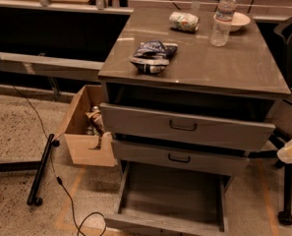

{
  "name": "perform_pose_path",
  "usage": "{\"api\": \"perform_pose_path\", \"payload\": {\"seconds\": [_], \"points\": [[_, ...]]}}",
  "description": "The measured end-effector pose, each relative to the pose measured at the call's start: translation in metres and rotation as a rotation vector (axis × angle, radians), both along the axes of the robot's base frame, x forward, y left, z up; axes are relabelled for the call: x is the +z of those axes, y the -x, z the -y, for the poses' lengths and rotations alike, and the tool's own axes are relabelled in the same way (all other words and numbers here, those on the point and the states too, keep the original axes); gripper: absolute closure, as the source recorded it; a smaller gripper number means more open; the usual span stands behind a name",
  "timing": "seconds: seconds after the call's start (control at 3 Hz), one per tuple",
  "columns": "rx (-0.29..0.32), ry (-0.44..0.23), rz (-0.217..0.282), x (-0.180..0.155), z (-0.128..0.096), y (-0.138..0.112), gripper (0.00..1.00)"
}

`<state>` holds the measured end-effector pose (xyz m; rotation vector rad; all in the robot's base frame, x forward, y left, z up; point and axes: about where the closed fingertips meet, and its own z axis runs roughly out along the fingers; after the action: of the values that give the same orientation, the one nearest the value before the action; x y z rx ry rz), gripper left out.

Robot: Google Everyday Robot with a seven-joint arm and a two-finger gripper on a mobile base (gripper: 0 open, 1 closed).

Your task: Place water bottle into bottom drawer

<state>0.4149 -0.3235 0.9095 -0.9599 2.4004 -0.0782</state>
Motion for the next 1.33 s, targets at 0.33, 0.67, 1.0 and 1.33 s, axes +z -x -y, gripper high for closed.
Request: {"api": "perform_pose_path", "payload": {"seconds": [0.33,0.67,1.0,1.33], "points": [[-0.14,-0.098,0.133,-0.006,0.037,-0.021,0.0],[-0.196,-0.162,0.304,0.012,0.059,-0.057,0.0],[-0.24,-0.185,0.549,0.053,0.09,-0.131,0.0],[-0.252,-0.186,0.672,0.084,0.115,-0.188,0.0]]}}
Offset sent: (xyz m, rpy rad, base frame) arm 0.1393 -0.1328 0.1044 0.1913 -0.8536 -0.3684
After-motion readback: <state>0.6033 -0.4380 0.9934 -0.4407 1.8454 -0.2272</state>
